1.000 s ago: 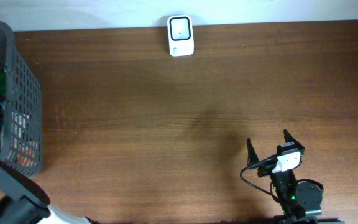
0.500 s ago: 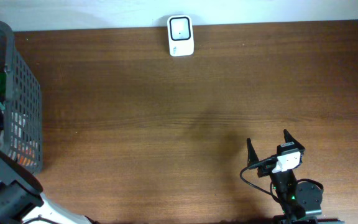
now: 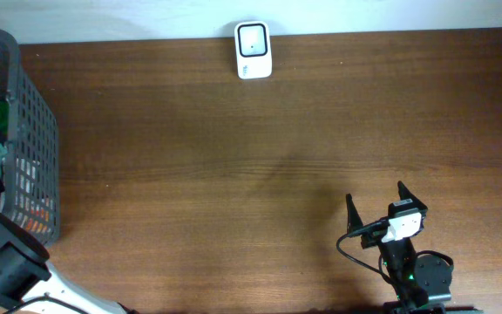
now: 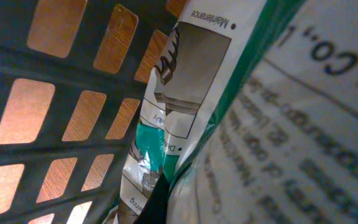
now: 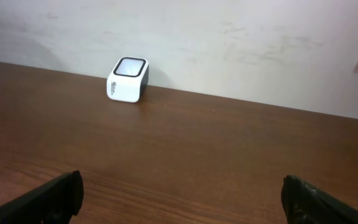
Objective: Scan the item barcode
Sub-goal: 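Carry the green packet toward the scanner and drop it on the table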
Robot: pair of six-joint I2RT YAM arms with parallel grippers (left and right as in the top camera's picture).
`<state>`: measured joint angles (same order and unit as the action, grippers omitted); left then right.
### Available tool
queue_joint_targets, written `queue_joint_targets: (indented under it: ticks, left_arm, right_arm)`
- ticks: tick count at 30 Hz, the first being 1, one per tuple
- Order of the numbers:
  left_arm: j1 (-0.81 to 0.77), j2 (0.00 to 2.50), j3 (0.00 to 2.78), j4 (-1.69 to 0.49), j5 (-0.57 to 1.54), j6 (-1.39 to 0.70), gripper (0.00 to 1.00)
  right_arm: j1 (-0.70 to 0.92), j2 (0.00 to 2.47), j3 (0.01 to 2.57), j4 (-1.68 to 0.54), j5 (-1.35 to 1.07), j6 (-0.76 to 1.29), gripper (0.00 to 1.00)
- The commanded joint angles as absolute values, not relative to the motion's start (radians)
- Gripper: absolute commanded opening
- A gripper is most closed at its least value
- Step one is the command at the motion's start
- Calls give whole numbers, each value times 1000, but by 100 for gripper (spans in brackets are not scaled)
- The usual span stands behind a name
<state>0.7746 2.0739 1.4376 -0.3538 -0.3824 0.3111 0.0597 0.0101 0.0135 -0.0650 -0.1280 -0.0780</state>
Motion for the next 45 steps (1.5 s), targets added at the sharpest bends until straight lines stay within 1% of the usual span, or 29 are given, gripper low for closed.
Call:
queue_joint_targets:
  ticks: [1, 6, 9, 13, 18, 21, 25, 28, 30, 32, 33, 36, 38, 42, 45]
  left_arm:
    - [753, 2001, 1460, -348, -408, 300, 0]
    - [719, 1833, 1461, -330, -404, 205, 0]
    - [718, 1713, 1461, -305, -387, 202, 0]
    - [716, 1551, 1461, -278, -219, 199, 0]
    - [663, 1343, 1461, -258, -68, 70, 0]
    - [562, 1224, 1461, -273, 46, 56, 0]
    - [292, 1127, 1461, -371, 56, 57, 0]
    - [86, 1135, 1460, -481, 31, 83, 0]
    - [-18, 1163, 1460, -548, -35, 84, 0]
    - [-157, 1231, 1460, -667, -161, 83, 0]
    - [-200, 1265, 1460, -707, -197, 83, 0]
    - [-294, 1385, 1459, -802, -236, 83, 0]
    - [-347, 1486, 1459, -827, -245, 83, 0]
    - [-435, 1668, 1459, -811, -303, 87, 0]
    - [-496, 1779, 1459, -782, -318, 184, 0]
  right_arm:
    - [65, 3, 6, -65, -126, -70, 98]
    - [65, 3, 6, -65, -126, -70, 98]
    - [65, 3, 6, -64, -126, -70, 98]
    - [65, 3, 6, -64, -126, -70, 98]
    - [65, 3, 6, -64, -126, -70, 98]
    - [65, 3, 6, -64, -126, -70, 98]
    - [65, 3, 6, -65, -126, -70, 98]
    - [65, 3, 6, -64, -126, -70, 98]
    - [65, 3, 6, -64, -126, -70, 98]
    - [65, 3, 6, -64, -126, -70, 98]
    - [65, 3, 6, -64, -126, -70, 98]
    - [65, 3, 6, -64, -126, -70, 98]
    - [65, 3, 6, -65, -126, -70, 98]
    - [65, 3, 6, -64, -126, -70, 98]
    - [65, 3, 6, -64, -126, -70, 98]
